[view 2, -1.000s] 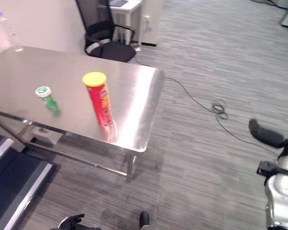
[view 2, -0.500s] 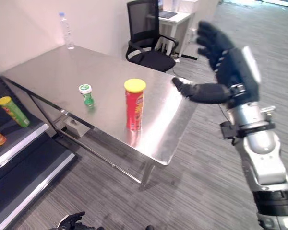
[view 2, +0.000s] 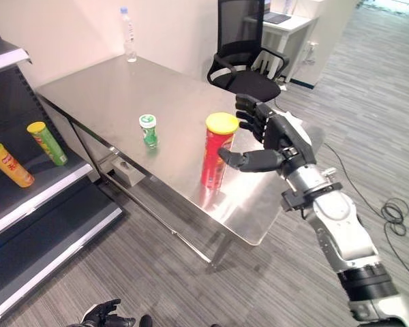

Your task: Put the goods on the table back onto the shelves and tidy them up.

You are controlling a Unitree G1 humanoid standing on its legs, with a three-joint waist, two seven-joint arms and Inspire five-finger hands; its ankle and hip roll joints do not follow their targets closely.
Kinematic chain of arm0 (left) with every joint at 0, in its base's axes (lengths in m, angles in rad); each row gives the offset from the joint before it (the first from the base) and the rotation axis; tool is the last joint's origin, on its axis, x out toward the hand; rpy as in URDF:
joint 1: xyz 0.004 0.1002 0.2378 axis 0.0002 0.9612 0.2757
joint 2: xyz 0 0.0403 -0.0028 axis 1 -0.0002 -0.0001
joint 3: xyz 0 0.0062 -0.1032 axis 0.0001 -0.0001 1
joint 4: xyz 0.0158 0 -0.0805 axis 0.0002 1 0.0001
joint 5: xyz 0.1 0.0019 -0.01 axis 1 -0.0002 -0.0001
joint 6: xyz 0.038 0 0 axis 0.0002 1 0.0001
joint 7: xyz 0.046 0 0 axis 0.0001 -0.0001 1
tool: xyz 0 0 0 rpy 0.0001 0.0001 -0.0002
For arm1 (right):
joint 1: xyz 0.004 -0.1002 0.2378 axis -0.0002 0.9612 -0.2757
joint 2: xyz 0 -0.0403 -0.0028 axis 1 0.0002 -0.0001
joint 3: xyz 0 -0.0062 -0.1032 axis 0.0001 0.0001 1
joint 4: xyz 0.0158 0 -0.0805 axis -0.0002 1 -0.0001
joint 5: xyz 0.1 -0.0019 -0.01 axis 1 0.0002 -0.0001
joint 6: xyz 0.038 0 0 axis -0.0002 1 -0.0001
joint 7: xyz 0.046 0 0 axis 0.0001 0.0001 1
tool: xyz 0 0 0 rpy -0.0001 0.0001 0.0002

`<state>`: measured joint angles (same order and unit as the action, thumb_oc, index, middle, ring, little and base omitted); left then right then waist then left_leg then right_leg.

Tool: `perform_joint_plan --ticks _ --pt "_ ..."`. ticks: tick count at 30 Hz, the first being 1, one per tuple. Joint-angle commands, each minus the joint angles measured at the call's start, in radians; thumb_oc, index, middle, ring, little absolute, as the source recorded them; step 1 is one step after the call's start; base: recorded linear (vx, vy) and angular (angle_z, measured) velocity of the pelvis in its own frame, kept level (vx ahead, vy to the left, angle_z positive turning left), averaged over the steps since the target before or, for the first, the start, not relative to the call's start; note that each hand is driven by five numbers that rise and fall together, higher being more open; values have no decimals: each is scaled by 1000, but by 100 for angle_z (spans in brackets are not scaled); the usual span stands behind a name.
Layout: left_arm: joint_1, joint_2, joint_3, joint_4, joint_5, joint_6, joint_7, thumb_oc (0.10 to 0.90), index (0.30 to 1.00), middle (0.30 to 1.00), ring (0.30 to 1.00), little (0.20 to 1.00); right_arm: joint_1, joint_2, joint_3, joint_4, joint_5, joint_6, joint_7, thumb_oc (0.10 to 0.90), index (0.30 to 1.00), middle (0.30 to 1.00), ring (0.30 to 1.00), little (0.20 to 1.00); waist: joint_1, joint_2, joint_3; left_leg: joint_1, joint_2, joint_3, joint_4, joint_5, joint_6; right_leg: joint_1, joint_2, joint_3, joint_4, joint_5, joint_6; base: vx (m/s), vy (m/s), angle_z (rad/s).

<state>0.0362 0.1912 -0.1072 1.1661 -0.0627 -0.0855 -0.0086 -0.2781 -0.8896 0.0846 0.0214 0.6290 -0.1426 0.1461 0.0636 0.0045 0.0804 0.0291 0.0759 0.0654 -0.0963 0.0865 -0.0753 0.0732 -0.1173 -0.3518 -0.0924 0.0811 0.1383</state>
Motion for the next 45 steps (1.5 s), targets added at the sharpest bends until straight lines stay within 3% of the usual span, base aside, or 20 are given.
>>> perform_joint_plan --ticks 1,7,21,45 --pt "-24 42 -41 38 -13 -21 13 800 900 900 900 900 -157 26 -63 -39 -8 -82 -42 800 900 900 900 900 27 -23 -15 50 6 77 9 -120 -46 20 -39 36 6 -63 82 1 0 7" --pt "-27 40 -40 35 -10 -17 18 800 900 900 900 900 -139 63 -95 -49 -16 -90 -65 800 900 900 900 900 30 -26 -18 48 4 66 9 -121 -45 26 -42 25 5 -66 82 0 0 1" --pt "-23 41 -37 36 -7 -8 28 800 900 900 900 900 -166 114 -41 -23 -57 -79 -88 800 900 900 900 900 42 -24 -16 55 2 70 9 -125 -42 31 -47 20 5 -66 83 0 0 0" --pt "-29 40 -23 29 -1 2 37 800 900 900 900 900 -152 138 -23 -65 -142 -69 -104 800 900 900 900 900 40 -23 -11 57 -4 72 9 -129 -36 30 -50 18 5 -65 84 0 0 0"
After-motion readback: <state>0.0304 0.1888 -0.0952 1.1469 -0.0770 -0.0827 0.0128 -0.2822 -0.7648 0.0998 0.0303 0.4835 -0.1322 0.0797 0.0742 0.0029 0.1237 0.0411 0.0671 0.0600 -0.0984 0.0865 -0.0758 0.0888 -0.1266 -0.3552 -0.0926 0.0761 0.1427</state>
